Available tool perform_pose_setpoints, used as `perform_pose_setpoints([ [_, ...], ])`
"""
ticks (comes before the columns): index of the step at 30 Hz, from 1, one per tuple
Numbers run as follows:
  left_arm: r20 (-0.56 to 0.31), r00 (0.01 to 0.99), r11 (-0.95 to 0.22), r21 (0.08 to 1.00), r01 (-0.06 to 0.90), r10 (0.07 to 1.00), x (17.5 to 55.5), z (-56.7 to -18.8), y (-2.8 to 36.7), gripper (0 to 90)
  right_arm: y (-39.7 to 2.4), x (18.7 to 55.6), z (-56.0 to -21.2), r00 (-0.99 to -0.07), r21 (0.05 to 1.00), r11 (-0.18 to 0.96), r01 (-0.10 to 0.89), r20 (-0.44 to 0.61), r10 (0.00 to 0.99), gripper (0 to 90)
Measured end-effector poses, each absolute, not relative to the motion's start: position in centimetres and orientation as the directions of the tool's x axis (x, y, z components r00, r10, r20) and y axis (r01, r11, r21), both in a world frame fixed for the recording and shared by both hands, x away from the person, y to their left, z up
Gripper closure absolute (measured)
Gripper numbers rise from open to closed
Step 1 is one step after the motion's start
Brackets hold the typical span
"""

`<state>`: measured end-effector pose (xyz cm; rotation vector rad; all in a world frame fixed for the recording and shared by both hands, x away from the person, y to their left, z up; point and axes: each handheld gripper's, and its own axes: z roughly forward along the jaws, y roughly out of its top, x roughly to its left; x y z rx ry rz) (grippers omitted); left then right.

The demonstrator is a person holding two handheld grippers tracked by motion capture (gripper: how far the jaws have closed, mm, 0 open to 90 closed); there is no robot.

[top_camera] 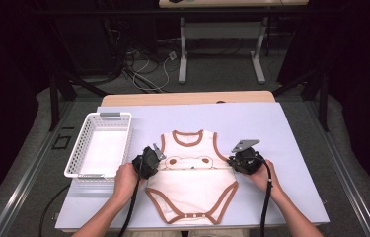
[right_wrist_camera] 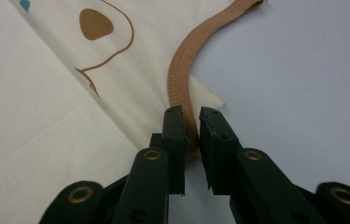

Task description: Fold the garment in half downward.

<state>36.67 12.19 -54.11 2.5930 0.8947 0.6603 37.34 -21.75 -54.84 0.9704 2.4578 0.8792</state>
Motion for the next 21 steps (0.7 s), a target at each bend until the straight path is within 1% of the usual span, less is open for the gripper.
perform_pose_setpoints([
  [4, 0.302, 0.692, -0.737, 0.454, 0.500, 0.656, 36.7, -54.0, 12.5, 73.2, -21.7, 37.4, -54.8, -0.699, 0.657, 0.585, 0.475, -0.122, 0.705, 74.0],
  [5, 0.303, 0.688, -0.734, 0.459, 0.501, 0.660, 36.7, -53.9, 12.6, 69.7, -21.8, 37.3, -54.7, -0.696, 0.656, 0.586, 0.476, -0.126, 0.707, 71.4],
  [7, 0.302, 0.684, -0.729, 0.467, 0.501, 0.664, 36.7, -53.8, 12.6, 62.9, -21.8, 37.3, -54.6, -0.692, 0.654, 0.586, 0.480, -0.129, 0.710, 63.1],
  [8, 0.298, 0.684, -0.726, 0.471, 0.501, 0.666, 36.7, -53.6, 12.6, 57.7, -21.9, 37.4, -54.5, -0.691, 0.665, 0.580, 0.470, -0.131, 0.710, 59.2],
  [9, 0.286, 0.680, -0.716, 0.477, 0.509, 0.674, 36.7, -53.5, 12.6, 51.6, -22.0, 37.4, -54.4, -0.685, 0.661, 0.575, 0.482, -0.124, 0.718, 55.8],
  [10, 0.281, 0.681, -0.713, 0.483, 0.509, 0.676, 36.8, -53.3, 12.5, 47.8, -22.0, 37.3, -54.3, -0.668, 0.665, 0.553, 0.501, -0.108, 0.736, 51.4],
  [11, 0.272, 0.679, -0.706, 0.490, 0.512, 0.682, 36.8, -53.1, 12.5, 43.0, -22.2, 37.4, -54.2, -0.676, 0.677, 0.554, 0.485, -0.112, 0.729, 47.0],
  [12, 0.264, 0.678, -0.697, 0.503, 0.511, 0.686, 36.8, -53.0, 12.5, 38.8, -22.2, 37.4, -54.1, -0.666, 0.683, 0.539, 0.493, -0.102, 0.739, 43.5],
  [13, 0.250, 0.678, -0.687, 0.519, 0.508, 0.691, 36.7, -52.9, 12.4, 36.7, -22.3, 37.4, -54.0, -0.664, 0.686, 0.535, 0.493, -0.101, 0.741, 40.5],
  [18, 0.202, 0.693, -0.667, 0.545, 0.508, 0.692, 36.9, -52.5, 12.1, 25.9, -22.1, 37.5, -53.6, -0.672, 0.705, 0.506, 0.497, -0.056, 0.738, 30.0],
  [19, 0.200, 0.691, -0.662, 0.552, 0.507, 0.695, 37.0, -52.6, 12.1, 23.0, -22.1, 37.5, -53.5, -0.674, 0.709, 0.504, 0.494, -0.054, 0.737, 28.3],
  [20, 0.200, 0.691, -0.662, 0.552, 0.507, 0.695, 37.0, -52.6, 12.1, 17.4, -22.1, 37.5, -53.5, -0.674, 0.709, 0.504, 0.494, -0.054, 0.737, 28.3],
  [21, 0.176, 0.700, -0.656, 0.559, 0.507, 0.692, 37.2, -52.6, 12.0, 15.3, -21.8, 37.6, -53.4, -0.674, 0.716, 0.491, 0.496, -0.038, 0.737, 24.8],
])
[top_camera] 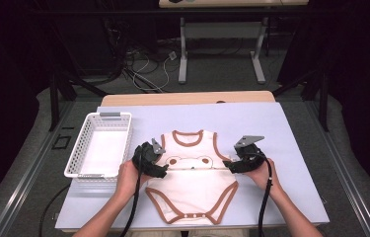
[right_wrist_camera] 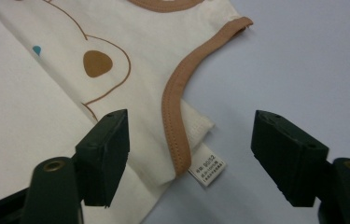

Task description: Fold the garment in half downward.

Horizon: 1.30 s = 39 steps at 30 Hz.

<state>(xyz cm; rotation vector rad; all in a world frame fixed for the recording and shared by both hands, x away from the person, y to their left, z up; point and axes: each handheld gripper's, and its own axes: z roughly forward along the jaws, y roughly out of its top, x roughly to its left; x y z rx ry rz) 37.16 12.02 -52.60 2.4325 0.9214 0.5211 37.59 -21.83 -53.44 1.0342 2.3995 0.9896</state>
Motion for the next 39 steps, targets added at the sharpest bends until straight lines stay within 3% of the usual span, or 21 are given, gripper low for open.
perform_pose_setpoints([
  [9, 0.070, 0.690, -0.588, 0.590, 0.553, 0.720, 38.8, -52.7, 12.1, 0.1, -20.8, 38.7, -53.0, -0.666, 0.740, 0.449, 0.500, -0.004, 0.746, 10.4],
  [14, 0.012, 0.687, -0.564, 0.581, 0.587, 0.727, 40.0, -53.2, 12.0, 0.0, -20.0, 39.6, -53.2, -0.664, 0.730, 0.441, 0.522, 0.023, 0.747, 0.0],
  [19, -0.012, 0.669, -0.540, 0.579, 0.611, 0.744, 40.7, -53.6, 11.9, 0.8, -19.6, 40.7, -53.8, -0.658, 0.714, 0.426, 0.556, 0.066, 0.750, 0.0],
  [21, -0.036, 0.665, -0.514, 0.604, 0.609, 0.746, 41.0, -53.6, 12.1, 9.3, -19.4, 41.0, -54.1, -0.657, 0.711, 0.426, 0.559, 0.067, 0.751, 7.3],
  [22, -0.032, 0.655, -0.506, 0.607, 0.613, 0.755, 41.2, -53.6, 12.1, 13.6, -19.3, 41.1, -54.2, -0.658, 0.708, 0.424, 0.564, 0.076, 0.749, 15.7],
  [23, -0.037, 0.650, -0.497, 0.612, 0.615, 0.759, 41.3, -53.6, 12.1, 15.2, -19.3, 41.3, -54.3, -0.656, 0.709, 0.417, 0.569, 0.086, 0.750, 17.0],
  [28, -0.031, 0.626, -0.482, 0.609, 0.630, 0.779, 42.2, -53.6, 11.7, 27.7, -19.3, 42.2, -54.6, -0.626, 0.711, 0.376, 0.594, 0.115, 0.771, 41.1],
  [31, -0.021, 0.614, -0.483, 0.596, 0.641, 0.789, 42.8, -53.7, 11.5, 35.3, -18.9, 42.5, -54.7, -0.617, 0.705, 0.373, 0.603, 0.116, 0.779, 51.2],
  [39, 0.005, 0.609, -0.506, 0.563, 0.654, 0.793, 43.5, -54.5, 10.9, 53.6, -18.1, 43.0, -55.5, -0.590, 0.674, 0.373, 0.638, 0.116, 0.799, 65.2],
])
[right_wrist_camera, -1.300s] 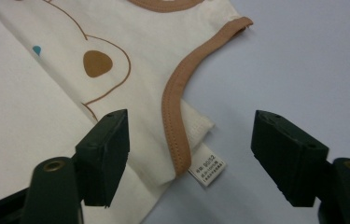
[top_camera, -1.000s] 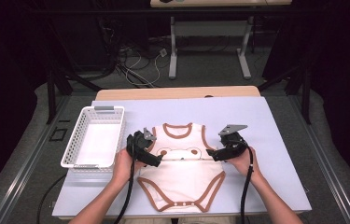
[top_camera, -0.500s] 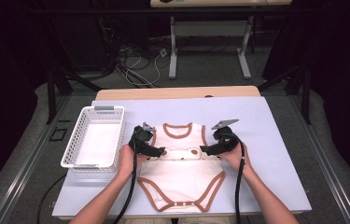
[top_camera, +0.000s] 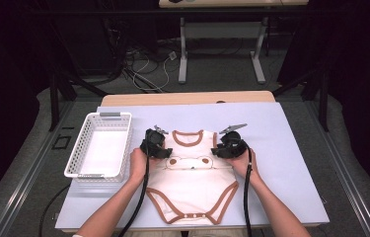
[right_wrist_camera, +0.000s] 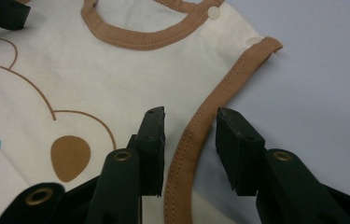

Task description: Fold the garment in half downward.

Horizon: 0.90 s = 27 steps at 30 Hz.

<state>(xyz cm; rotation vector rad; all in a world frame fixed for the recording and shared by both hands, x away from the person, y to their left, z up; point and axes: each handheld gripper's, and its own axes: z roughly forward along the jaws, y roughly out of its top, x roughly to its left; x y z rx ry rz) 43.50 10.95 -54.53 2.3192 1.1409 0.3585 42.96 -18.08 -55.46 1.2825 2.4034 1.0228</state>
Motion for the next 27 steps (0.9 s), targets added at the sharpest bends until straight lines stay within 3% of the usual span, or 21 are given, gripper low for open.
perform_pose_setpoints([
  [15, -0.014, 0.619, -0.494, 0.588, 0.640, 0.785, 43.3, -54.8, 11.7, 82.6, -18.1, 42.5, -56.0, -0.585, 0.710, 0.345, 0.614, 0.115, 0.803, 85.4],
  [27, 0.041, 0.628, -0.507, 0.633, 0.585, 0.777, 42.1, -54.0, 11.4, 87.3, -18.2, 42.1, -55.3, -0.606, 0.734, 0.358, 0.578, 0.092, 0.790, 87.4],
])
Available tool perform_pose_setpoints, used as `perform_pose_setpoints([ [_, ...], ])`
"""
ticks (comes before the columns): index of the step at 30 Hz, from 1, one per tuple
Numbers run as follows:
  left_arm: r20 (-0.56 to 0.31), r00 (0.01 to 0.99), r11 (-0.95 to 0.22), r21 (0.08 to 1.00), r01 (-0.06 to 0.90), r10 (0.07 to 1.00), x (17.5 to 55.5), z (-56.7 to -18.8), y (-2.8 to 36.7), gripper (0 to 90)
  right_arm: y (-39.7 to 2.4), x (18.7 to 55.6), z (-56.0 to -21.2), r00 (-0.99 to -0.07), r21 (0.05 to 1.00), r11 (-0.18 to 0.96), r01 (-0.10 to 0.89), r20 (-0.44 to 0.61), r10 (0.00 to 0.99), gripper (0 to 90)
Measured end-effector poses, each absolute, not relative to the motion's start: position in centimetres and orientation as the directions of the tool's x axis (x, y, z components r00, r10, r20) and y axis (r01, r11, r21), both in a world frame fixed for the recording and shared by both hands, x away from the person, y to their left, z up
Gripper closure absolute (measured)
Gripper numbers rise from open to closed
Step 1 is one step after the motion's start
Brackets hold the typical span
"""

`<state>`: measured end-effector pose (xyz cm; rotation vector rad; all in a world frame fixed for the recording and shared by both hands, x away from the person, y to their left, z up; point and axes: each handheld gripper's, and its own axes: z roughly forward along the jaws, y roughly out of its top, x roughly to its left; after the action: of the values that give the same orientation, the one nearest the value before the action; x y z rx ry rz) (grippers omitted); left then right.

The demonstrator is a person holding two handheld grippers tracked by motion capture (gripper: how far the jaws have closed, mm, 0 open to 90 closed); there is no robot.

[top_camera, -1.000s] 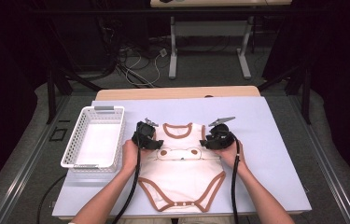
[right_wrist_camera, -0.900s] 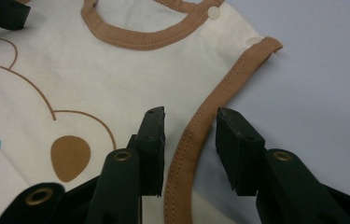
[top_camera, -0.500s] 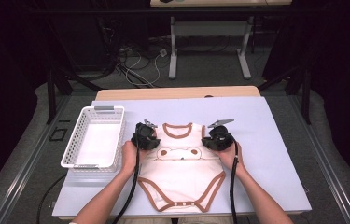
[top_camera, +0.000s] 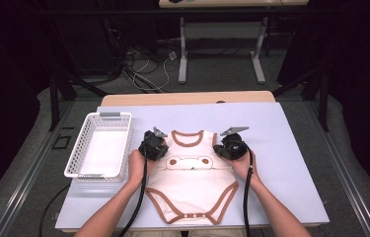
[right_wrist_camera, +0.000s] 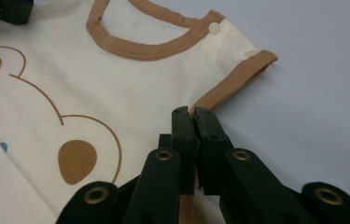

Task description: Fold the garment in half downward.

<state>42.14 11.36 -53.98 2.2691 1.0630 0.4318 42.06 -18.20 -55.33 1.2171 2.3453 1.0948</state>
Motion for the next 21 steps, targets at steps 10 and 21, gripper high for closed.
perform_pose_setpoints([
  [10, 0.057, 0.634, -0.503, 0.664, 0.553, 0.772, 40.8, -52.7, 11.8, 87.2, -18.4, 40.8, -53.7, -0.626, 0.768, 0.372, 0.522, 0.048, 0.779, 87.4],
  [21, 0.087, 0.652, -0.518, 0.689, 0.507, 0.754, 39.2, -51.9, 12.3, 87.2, -18.4, 39.3, -52.5, -0.648, 0.784, 0.401, 0.473, 0.000, 0.762, 87.4],
])
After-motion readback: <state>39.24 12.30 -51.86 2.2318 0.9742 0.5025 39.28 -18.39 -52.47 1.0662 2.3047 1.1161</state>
